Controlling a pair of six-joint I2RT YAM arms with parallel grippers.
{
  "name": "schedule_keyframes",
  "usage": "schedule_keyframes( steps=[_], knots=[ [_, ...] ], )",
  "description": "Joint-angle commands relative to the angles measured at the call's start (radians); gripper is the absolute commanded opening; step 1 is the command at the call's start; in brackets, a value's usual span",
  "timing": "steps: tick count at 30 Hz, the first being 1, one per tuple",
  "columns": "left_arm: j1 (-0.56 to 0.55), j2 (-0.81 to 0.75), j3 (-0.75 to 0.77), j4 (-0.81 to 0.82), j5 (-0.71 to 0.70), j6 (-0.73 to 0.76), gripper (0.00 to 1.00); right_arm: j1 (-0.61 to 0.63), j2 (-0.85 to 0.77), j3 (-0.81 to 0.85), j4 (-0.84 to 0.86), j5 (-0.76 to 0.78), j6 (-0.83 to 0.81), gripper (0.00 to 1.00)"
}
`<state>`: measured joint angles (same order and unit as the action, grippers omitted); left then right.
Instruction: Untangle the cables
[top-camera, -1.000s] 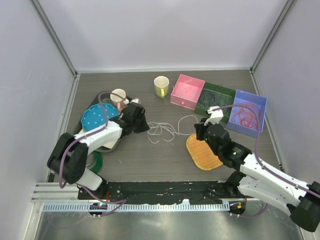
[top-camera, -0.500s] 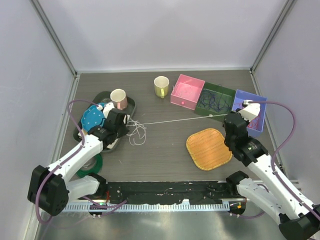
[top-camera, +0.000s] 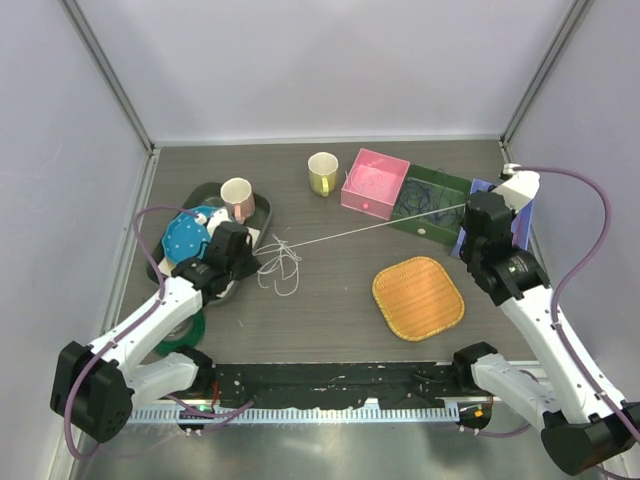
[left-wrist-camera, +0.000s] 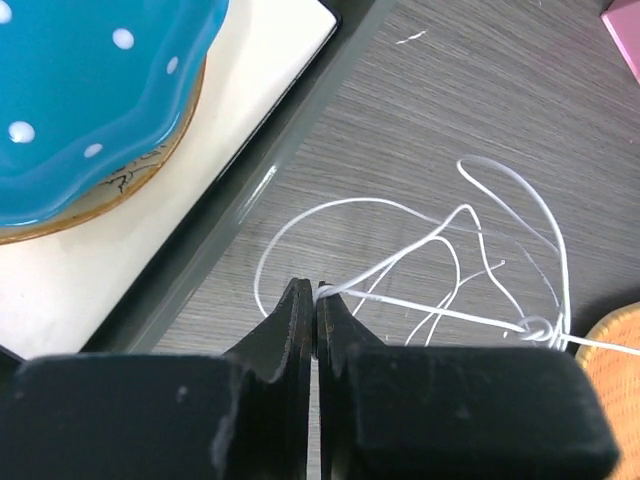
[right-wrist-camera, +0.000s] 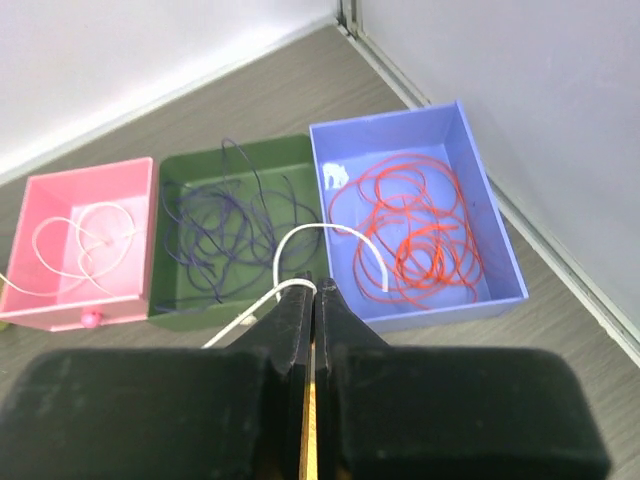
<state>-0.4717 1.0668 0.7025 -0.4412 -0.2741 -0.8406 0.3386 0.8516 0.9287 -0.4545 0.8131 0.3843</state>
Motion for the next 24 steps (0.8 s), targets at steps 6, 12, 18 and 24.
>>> schedule_keyframes(
  steps=[6,12,18,24],
  knots=[
    [0.024,-0.027,-0.087,0.087,0.178,0.092,0.54,-0.055,-0.005,0.187,0.135,-0.516,-0.249,0.01],
    [0.024,-0.056,-0.123,0.233,0.453,0.156,0.86,-0.055,0.035,0.130,0.342,-1.366,-0.224,0.01],
    [0.024,-0.084,-0.109,0.286,0.552,0.153,1.00,-0.053,0.014,0.189,0.491,-1.529,-0.134,0.01],
    [0.021,0.010,-0.006,0.273,0.457,0.049,1.00,-0.052,-0.002,0.230,0.525,-1.618,-0.074,0.01]
  ],
)
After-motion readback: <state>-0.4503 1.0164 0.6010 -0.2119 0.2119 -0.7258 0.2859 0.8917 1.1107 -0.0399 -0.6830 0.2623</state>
